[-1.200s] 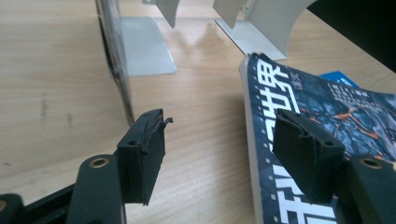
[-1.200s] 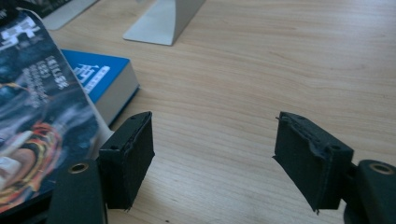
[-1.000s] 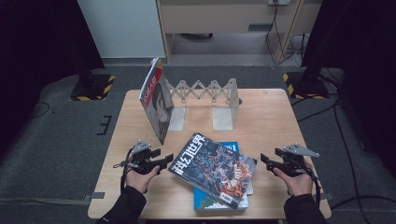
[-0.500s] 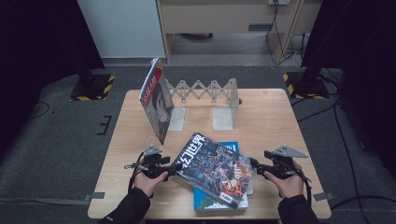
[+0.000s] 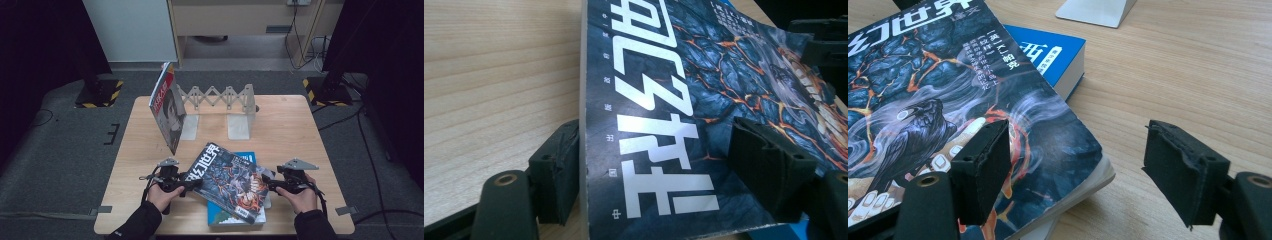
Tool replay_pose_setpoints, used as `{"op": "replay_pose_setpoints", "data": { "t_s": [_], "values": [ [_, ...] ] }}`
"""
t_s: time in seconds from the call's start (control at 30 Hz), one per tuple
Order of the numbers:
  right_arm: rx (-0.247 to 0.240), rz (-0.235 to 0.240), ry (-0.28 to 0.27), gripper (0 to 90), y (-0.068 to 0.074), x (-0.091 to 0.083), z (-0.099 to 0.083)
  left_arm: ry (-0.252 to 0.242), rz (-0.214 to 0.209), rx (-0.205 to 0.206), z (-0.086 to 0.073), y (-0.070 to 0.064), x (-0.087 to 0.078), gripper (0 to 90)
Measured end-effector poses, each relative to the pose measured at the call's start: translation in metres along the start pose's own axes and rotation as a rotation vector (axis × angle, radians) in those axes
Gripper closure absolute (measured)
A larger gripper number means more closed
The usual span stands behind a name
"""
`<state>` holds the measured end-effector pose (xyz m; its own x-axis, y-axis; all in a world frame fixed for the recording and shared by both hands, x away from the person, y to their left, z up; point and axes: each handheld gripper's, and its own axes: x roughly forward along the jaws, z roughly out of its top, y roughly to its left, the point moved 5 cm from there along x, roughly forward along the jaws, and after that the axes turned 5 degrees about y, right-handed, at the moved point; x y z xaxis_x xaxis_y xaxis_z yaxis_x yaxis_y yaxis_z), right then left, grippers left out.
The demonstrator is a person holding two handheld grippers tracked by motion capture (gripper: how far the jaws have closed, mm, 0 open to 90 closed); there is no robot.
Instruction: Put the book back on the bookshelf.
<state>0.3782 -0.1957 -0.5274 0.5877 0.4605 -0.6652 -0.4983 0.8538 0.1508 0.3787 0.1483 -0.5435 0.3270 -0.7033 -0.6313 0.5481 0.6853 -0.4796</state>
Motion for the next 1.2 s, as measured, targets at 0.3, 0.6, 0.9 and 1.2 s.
{"op": "replay_pose_setpoints", "data": {
  "t_s": [0.3, 0.6, 0.9, 1.2],
  "values": [
    [0.004, 0.003, -0.011, 26.5, -0.001, 0.002, -0.002, 0.015, -0.002, -0.012, 0.002, -0.002, -0.008, 33.2],
    [0.012, -0.012, -0.019, 27.6, -0.005, 0.004, -0.005, -0.062, -0.114, -0.006, 0.006, -0.018, -0.025, 46.2],
    [0.018, -0.019, -0.02, 28.2, -0.007, 0.003, -0.006, -0.012, -0.16, -0.017, 0.01, -0.031, -0.012, 46.6],
    [0.024, -0.017, -0.03, 27.4, -0.008, 0.003, -0.005, 0.002, -0.195, -0.092, 0.013, -0.03, -0.013, 57.9]
  ]
}}
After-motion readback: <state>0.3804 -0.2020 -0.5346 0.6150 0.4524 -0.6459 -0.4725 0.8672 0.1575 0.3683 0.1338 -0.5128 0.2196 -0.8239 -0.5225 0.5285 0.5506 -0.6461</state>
